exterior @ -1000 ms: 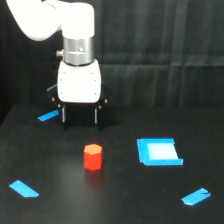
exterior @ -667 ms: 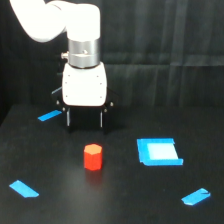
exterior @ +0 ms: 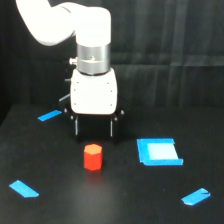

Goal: Pick up the red object from the table

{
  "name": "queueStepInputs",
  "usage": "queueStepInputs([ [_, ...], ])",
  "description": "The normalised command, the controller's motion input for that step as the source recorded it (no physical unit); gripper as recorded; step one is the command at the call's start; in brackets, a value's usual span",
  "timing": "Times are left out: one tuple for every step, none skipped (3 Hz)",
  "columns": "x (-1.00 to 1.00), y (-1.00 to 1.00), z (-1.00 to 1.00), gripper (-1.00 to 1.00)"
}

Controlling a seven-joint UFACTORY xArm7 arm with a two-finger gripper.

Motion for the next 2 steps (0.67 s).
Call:
queueStepInputs([
  [0.28,-0.91,0.02,1.0],
  [0.11,-0.77,0.09,0.94],
])
